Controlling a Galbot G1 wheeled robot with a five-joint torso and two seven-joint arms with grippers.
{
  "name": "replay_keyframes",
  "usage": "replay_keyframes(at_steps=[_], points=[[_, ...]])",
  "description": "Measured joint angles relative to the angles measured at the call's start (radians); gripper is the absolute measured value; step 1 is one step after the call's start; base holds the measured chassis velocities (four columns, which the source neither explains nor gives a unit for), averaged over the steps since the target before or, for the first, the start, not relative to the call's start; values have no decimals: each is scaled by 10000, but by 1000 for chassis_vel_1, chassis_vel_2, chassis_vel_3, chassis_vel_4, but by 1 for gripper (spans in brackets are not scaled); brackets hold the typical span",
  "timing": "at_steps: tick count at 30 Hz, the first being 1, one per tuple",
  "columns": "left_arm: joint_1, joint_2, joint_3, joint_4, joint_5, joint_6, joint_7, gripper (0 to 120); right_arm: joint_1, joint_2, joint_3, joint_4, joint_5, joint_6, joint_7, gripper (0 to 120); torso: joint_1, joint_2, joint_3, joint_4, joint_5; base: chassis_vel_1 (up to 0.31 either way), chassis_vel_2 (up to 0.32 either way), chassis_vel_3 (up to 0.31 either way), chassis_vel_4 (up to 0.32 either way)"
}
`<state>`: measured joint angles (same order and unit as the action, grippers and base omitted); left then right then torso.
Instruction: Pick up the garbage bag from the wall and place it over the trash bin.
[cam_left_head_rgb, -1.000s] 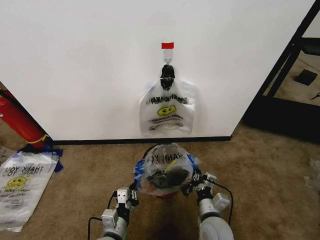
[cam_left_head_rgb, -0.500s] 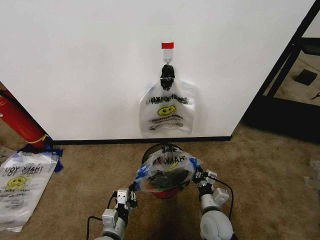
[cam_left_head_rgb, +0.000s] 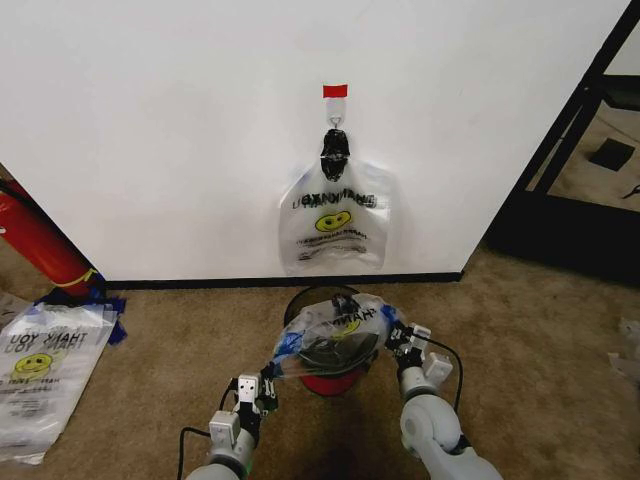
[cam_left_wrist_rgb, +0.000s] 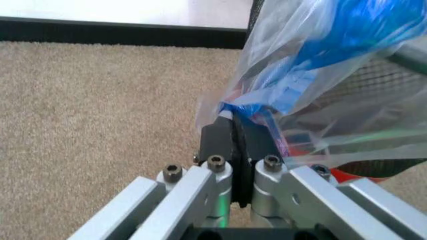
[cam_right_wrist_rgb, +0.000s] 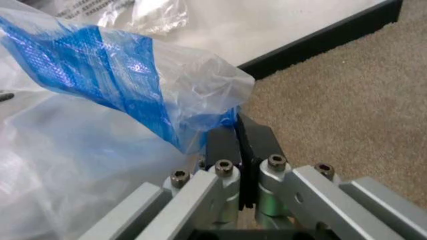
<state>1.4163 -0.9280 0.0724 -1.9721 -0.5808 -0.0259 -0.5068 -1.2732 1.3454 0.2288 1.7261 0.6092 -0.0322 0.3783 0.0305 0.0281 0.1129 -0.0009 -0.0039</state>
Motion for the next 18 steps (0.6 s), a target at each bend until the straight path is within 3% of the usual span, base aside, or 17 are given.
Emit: replay_keyframes(at_steps=[9, 13, 18], points=[[816, 135, -147, -610, 892, -131, 187, 31, -1151, -225, 226, 827, -668, 705, -734, 26, -1, 0, -1, 0, 0, 0, 0, 0, 0], [1608, 267, -331, -1432, 1501, -223, 183, 49, -2113, -435, 523, 1612, -1354, 1325, -1200, 43, -2, 0, -2, 0, 1, 0, 0, 0, 0], [2197, 302, -424, -1900, 2216, -451, 181, 61, -2675, -558, 769, 2080, -1844, 1699, -1434, 56, -2, 0, -2, 0, 0, 0, 0, 0, 0]])
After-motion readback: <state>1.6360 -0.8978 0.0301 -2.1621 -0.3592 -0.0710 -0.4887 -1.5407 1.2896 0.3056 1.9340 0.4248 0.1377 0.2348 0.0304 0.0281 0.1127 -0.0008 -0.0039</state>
